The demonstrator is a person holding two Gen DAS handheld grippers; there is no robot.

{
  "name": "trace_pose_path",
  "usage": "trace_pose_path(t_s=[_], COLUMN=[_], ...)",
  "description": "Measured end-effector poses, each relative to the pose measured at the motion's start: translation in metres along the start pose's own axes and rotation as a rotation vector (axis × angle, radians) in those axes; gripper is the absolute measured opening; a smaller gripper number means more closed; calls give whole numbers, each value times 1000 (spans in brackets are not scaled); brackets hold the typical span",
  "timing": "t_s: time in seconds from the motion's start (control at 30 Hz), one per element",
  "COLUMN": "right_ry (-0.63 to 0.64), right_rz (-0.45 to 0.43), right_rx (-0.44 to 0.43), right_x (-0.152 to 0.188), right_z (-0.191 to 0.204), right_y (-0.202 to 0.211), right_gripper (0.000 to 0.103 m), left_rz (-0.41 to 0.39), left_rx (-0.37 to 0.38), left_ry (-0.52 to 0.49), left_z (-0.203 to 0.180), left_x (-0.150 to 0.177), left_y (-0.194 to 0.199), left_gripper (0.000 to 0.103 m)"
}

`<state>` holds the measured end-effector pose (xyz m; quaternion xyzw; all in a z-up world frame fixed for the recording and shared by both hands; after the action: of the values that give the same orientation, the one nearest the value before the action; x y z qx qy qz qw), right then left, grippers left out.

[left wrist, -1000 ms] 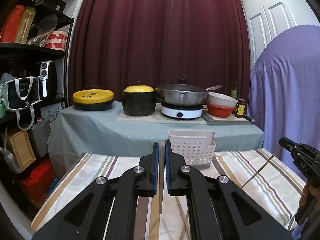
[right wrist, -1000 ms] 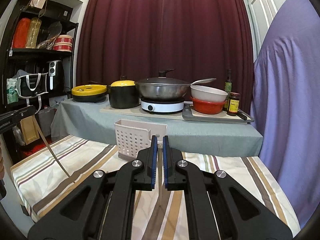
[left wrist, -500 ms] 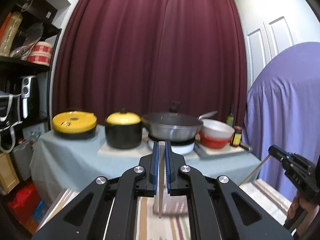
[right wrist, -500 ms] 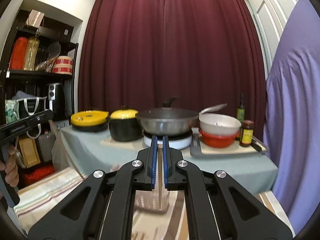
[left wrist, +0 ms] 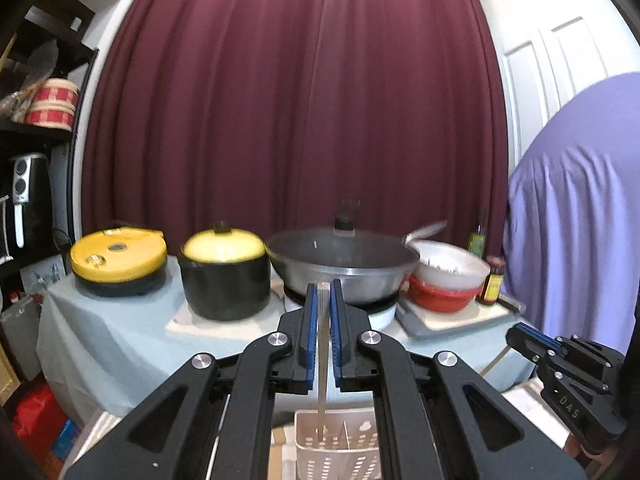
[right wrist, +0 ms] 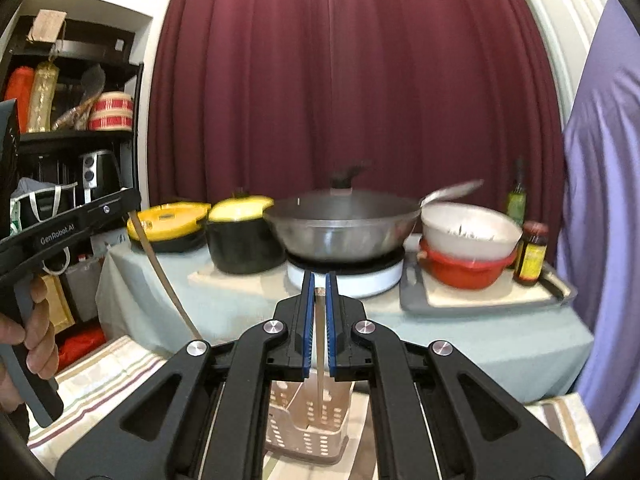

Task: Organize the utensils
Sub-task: 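Open both tools to release the chopsticks into the holder, then move both tools back to the chopsticks and close the left tool on one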

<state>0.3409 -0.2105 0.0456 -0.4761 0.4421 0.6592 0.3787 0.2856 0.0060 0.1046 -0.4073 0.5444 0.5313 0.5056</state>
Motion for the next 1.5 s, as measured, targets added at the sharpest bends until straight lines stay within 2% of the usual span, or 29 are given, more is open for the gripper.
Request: trace_pose_path(t_s=[0.2,0.33,0.37,0.4,0.47,0.6,0.67,0.83,0.97,1.23,1.5], right_ry=[-13,-2,2,0,0,15,19,32,28,16,14], right_rz=[76,98,103,102,89,52,37,15,41,130,187], right_rx=[12,22,25,28,42,75,93,133,146,158,151], right_x=[28,38,39,41,41,38,36,44,71,150,214], right_z=[-5,-3,-2,-2,-2,0,0,1,2,12,26], right_y=[-27,-33,-33,-32,-27,-10,1,40,73,134,177], right_gripper=[6,7,10,14,33,42,52,55,55,55,55], left_rz=[102,136,141,146,145,128,120,119,142,200,275], left_rx=[24,26,25,23,16,7,2,-17,-31,-63,-71], left_ry=[-21,-26,-24,-16,1,4,5,-5,-10,-44,-68], left_z=[-8,-11,-10,-9,-7,-3,-1,3,2,-14,-22], left_x=[35,49,51,53,53,51,51,65,86,146,206], left_y=[-28,-33,-34,-32,-30,-15,-5,31,56,109,154], left_gripper=[7,8,14,25,38,45,50,55,55,55,55])
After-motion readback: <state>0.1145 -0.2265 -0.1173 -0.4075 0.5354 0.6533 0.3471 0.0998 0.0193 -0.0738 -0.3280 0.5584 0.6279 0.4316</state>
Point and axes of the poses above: each gripper's, at about its wrist camera, not at the fingertips, and y roughly against the way its jaws point, z to its left, x to its underside, the point moved 2 cm from there along -y, roughly the way its jaws point, and after that the axes turned 7 degrees about -y, right-handed, at the moved point
